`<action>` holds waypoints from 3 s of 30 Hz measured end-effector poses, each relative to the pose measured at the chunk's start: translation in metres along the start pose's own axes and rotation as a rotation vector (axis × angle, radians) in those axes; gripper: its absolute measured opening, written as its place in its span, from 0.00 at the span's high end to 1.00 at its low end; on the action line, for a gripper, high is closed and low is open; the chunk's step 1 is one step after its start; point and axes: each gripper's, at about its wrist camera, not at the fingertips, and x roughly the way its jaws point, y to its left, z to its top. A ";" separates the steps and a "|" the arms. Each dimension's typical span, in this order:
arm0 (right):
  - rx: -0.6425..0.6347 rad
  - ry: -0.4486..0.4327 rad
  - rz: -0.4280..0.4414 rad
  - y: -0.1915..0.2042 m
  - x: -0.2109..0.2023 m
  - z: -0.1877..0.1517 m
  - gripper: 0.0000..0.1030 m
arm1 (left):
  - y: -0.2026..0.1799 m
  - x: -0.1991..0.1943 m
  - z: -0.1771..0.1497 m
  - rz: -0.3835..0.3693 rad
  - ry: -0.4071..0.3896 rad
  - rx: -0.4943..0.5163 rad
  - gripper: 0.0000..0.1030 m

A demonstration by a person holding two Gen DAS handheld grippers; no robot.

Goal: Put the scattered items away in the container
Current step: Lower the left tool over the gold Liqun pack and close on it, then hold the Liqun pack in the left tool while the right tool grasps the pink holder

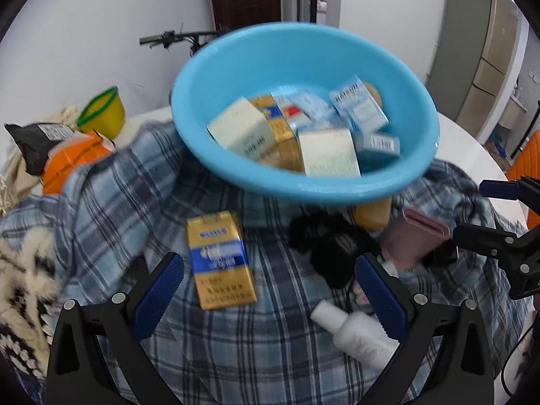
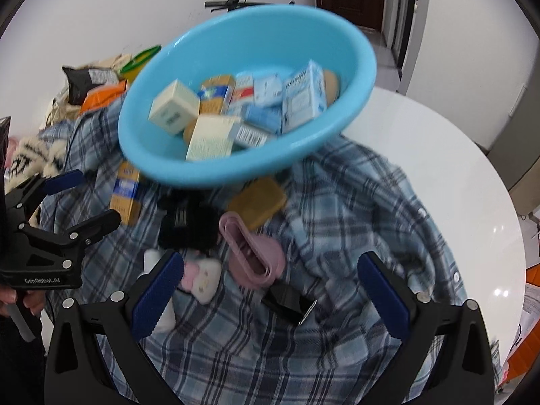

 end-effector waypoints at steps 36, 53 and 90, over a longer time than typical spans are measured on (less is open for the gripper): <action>-0.012 0.074 0.040 0.008 0.042 -0.017 0.00 | 0.033 0.081 -0.014 0.134 0.133 -0.064 0.00; -0.007 0.108 0.042 0.002 0.049 -0.030 0.00 | 0.063 0.060 -0.005 0.064 0.050 -0.223 0.46; -0.250 0.019 0.029 0.015 0.071 -0.015 0.25 | 0.015 0.023 -0.027 0.016 0.044 -0.058 0.45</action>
